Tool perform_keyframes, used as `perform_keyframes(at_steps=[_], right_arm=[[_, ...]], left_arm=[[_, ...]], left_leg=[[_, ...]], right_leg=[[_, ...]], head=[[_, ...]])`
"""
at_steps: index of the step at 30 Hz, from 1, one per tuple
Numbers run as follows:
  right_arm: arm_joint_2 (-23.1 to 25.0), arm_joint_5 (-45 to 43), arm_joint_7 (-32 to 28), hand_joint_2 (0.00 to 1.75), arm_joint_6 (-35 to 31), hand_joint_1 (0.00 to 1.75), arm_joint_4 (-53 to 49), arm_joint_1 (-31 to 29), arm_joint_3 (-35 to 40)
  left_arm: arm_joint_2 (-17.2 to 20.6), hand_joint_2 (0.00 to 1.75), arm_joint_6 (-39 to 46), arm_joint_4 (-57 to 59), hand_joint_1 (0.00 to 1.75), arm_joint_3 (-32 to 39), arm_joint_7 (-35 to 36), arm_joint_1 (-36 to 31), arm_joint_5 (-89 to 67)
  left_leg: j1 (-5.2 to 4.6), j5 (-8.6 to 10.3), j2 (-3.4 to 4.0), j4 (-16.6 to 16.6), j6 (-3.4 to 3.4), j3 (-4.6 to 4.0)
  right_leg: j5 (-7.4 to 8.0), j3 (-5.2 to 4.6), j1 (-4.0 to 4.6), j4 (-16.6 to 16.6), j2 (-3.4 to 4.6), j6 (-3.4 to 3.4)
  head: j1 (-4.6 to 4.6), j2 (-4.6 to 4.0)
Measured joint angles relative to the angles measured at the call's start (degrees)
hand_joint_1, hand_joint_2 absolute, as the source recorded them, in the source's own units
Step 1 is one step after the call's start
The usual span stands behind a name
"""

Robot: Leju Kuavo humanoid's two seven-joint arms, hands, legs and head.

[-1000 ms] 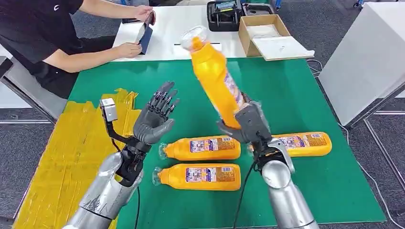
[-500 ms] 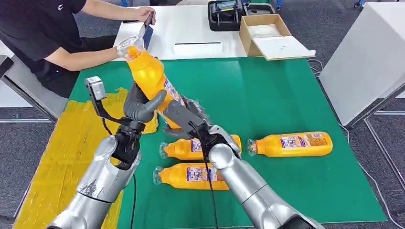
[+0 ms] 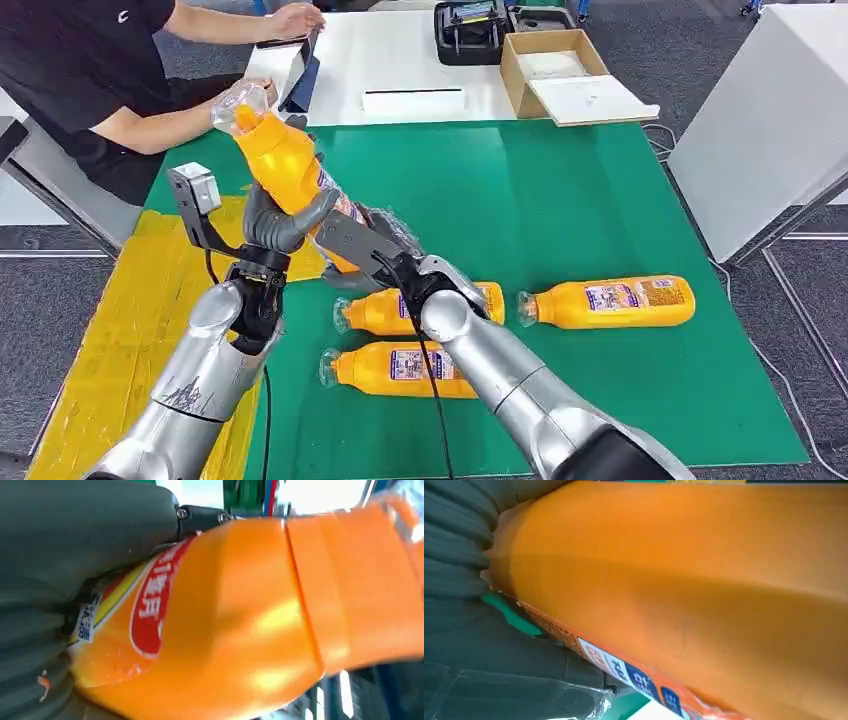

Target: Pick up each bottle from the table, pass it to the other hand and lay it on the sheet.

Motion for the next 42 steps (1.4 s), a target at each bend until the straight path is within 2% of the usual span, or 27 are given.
perform_keyframes(at_steps=[17, 30, 31, 32, 33, 38, 42], right_arm=[[0.83, -1.12, -0.55, 1.75, 0.79, 1.75, 3.83, -2.41, 1.88], [0.96, -3.15, -0.85, 1.75, 0.96, 1.75, 5.58, -3.64, 3.94], [0.94, -3.28, -0.96, 1.75, 0.92, 0.65, 5.71, -3.66, 4.05], [0.94, -3.35, -1.07, 1.75, 0.83, 0.00, 5.86, -3.65, 4.16], [0.94, -3.46, -1.18, 0.00, 0.79, 0.00, 6.03, -3.66, 4.33], [-0.13, -0.96, -2.60, 0.00, -1.81, 0.00, 5.97, -3.20, 5.01], [-3.20, 2.54, -2.27, 0.00, -3.37, 0.00, 1.59, -0.02, 2.99]], left_arm=[[1.38, 1.75, 1.17, 0.00, 1.75, 0.06, -0.70, -0.06, -3.15], [2.62, 1.75, -4.03, 0.09, 1.75, 1.38, -0.46, 0.25, 0.34], [2.73, 1.75, -4.61, 0.15, 1.75, 1.49, -0.35, 0.31, 0.93], [2.91, 1.75, -5.27, 0.35, 1.75, 1.60, -0.28, 0.37, 1.50], [3.08, 1.75, -5.74, 0.55, 1.75, 1.70, -0.26, 0.43, 2.00], [3.74, 1.75, -5.54, 0.15, 1.75, 3.35, -1.53, 2.44, 0.80], [3.65, 1.75, -5.74, -1.01, 1.75, 5.49, -0.96, 4.32, -2.31]], left_leg=[[0.00, 0.00, -0.02, 0.00, 0.00, -0.01], [0.00, 0.00, -0.01, 0.00, 0.00, -0.01], [0.00, 0.00, -0.01, 0.00, 0.00, -0.01], [0.00, 0.00, -0.01, 0.00, 0.00, -0.01], [0.00, 0.00, -0.01, 0.00, 0.00, -0.01], [0.00, 0.00, -0.02, 0.00, 0.00, 0.00], [-0.01, -0.01, -0.05, 0.00, 0.00, -0.01]], right_leg=[[0.00, 0.00, 0.00, 0.00, -0.01, 0.00], [0.00, -0.01, 0.00, 0.00, 0.00, 0.00], [0.00, -0.01, 0.00, 0.00, 0.00, 0.00], [0.00, -0.01, 0.00, 0.00, 0.00, 0.00], [0.00, -0.01, 0.00, 0.00, 0.00, 0.00], [0.00, -0.01, 0.00, 0.00, -0.01, 0.00], [-0.01, -0.02, 0.00, -0.01, -0.04, 0.01]], head=[[0.00, 0.00], [0.00, 0.00], [0.00, 0.00], [0.00, 0.00], [0.00, 0.00], [0.00, 0.00], [0.00, 0.00]])
